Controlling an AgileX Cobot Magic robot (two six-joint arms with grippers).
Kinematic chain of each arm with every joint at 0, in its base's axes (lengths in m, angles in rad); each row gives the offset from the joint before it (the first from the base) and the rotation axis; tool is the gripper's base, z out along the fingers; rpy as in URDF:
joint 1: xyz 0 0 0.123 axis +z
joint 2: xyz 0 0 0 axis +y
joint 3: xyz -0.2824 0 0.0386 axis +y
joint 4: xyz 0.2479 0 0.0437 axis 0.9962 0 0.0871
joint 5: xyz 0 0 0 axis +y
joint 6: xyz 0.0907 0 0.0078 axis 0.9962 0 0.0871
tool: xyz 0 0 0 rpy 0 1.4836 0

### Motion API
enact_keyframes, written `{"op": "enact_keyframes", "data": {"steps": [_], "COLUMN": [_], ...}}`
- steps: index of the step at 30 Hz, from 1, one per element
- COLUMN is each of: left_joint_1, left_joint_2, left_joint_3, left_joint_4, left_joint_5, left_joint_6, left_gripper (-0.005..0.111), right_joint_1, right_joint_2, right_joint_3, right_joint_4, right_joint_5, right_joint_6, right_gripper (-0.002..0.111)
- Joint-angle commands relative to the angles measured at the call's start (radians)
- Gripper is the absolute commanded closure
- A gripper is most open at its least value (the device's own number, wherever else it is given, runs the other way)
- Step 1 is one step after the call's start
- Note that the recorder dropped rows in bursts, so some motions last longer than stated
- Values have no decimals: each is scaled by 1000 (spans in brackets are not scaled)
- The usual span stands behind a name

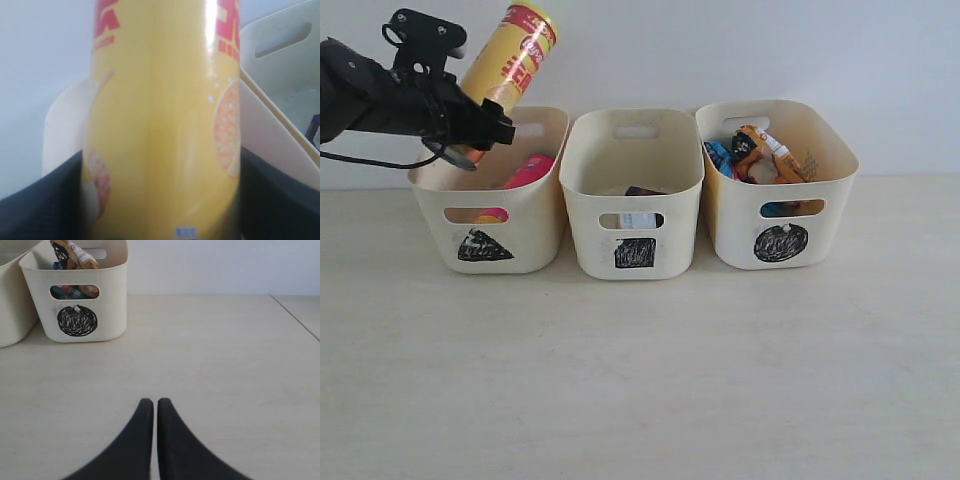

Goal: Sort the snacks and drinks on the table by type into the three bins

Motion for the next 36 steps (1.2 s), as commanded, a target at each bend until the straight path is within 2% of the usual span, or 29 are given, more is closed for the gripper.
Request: {"op": "enact_keyframes", "data": {"steps": [1, 3, 5, 6, 7, 8, 10, 13, 18, 21, 23, 26, 30, 31, 36], "left_joint_1": [21, 30, 35, 42, 42, 43, 43, 43, 43, 43, 43, 46, 57, 61, 82], "left_joint_2": [5, 5, 5, 5, 5, 5, 5, 5, -14, -70, -114, -176, -254, -268, -340], "left_joint_3": [-10, -10, -10, -10, -10, -10, -10, -10, -10, -10, -10, -10, -10, -10, -10], "left_joint_4": [-9, -9, -9, -9, -7, -6, -6, -6, -6, 3, 20, 24, 84, 109, 343], "left_joint_5": [-5, 3, 19, 35, 35, 37, 37, 37, 59, 121, 156, 209, 347, 381, 515], "left_joint_6": [-61, -68, -84, -94, -94, -94, -94, -94, -94, -94, -94, -94, -94, -94, -322], "left_gripper": [101, 93, 80, 64, 58, 45, 35, 25, 24, 28, 35, 54, 96, 102, 103], "right_joint_1": [-3, -3, -3, -3, -3, -3, -3, -3, -3, -3, -3, -3, -3, -3, -3], "right_joint_2": [-4, -4, -4, -4, -4, -4, -4, -4, -4, -4, -4, -4, -4, -4, -4], "right_joint_3": [4, 4, 4, 4, 4, 4, 4, 4, 4, 4, 4, 4, 4, 4, 4], "right_joint_4": [1, 1, 1, 1, 1, 1, 1, 1, 1, 1, 1, 1, 1, 1, 1], "right_joint_5": [-8, -8, -8, -6, -6, -6, -6, -6, -6, -6, -6, -6, -6, -6, -6], "right_joint_6": [0, 0, 0, 0, 0, 0, 0, 0, 0, 0, 0, 0, 0, 0, 0], "right_gripper": [108, 108, 108, 108, 108, 108, 108, 108, 108, 108, 108, 108, 108, 108, 108]}}
